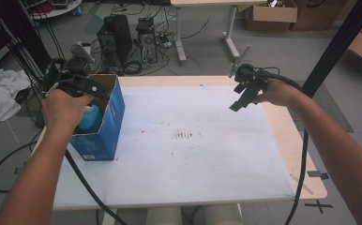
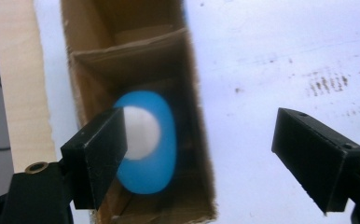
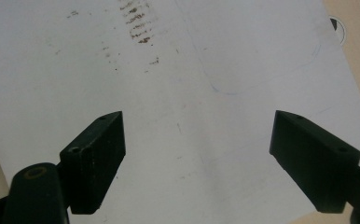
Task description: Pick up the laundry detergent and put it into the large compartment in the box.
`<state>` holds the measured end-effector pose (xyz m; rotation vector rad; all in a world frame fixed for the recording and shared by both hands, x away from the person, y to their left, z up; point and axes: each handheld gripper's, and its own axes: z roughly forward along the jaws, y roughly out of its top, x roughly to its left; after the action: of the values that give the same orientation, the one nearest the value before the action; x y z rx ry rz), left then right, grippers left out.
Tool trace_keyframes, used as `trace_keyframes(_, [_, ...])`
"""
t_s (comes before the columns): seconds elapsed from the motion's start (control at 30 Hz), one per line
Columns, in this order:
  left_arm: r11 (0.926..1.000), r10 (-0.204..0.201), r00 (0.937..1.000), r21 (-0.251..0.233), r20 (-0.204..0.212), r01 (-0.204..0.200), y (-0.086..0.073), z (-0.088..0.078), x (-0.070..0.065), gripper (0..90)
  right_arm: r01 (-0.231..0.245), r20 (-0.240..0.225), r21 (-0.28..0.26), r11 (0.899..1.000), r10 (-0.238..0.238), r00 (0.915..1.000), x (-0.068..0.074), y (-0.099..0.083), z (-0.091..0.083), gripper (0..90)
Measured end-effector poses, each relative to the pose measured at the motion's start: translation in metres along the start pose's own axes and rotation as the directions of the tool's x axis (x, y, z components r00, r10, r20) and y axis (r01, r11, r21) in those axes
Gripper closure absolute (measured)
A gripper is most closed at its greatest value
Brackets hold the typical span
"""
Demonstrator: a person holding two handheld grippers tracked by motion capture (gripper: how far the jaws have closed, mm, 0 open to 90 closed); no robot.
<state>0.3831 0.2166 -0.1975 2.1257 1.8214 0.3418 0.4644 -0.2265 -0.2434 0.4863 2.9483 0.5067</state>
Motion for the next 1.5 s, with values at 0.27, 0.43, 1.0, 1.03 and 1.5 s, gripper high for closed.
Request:
trace_keyframes(0.27, [0.9952, 0.094, 0.9953, -0.031, 0.025, -0.093, 0.008, -0.01, -0.027, 18.6, 0.001, 0.001, -0.001, 1.0, -0.001, 1.0, 0.001, 0.001, -0.001, 18.1])
trace_keyframes(0.43, [0.9823, 0.186, 0.982, -0.03, 0.033, -0.185, 0.014, -0.012, -0.049, 18.3, 0.004, 0.0, 0.005, 1.0, -0.004, 1.0, 0.002, 0.001, -0.001, 18.1])
trace_keyframes(1.0, [0.9038, 0.428, 0.8992, -0.037, 0.091, -0.426, 0.035, -0.006, -0.117, 18.5, 0.001, 0.001, 0.01, 1.0, -0.001, 1.0, 0.006, 0.0, -0.003, 18.0])
trace_keyframes(1.03, [0.8996, 0.437, 0.8947, -0.038, 0.094, -0.435, 0.036, -0.005, -0.119, 18.4, -0.003, 0.0, 0.012, 1.0, 0.003, 1.0, 0.007, 0.0, -0.003, 18.0])
trace_keyframes(1.5, [0.8164, 0.576, 0.8059, -0.044, 0.138, -0.576, 0.044, 0.004, -0.149, 18.6, -0.011, -0.005, 0.026, 1.0, 0.011, 0.9999, 0.008, 0.002, -0.001, 18.0])
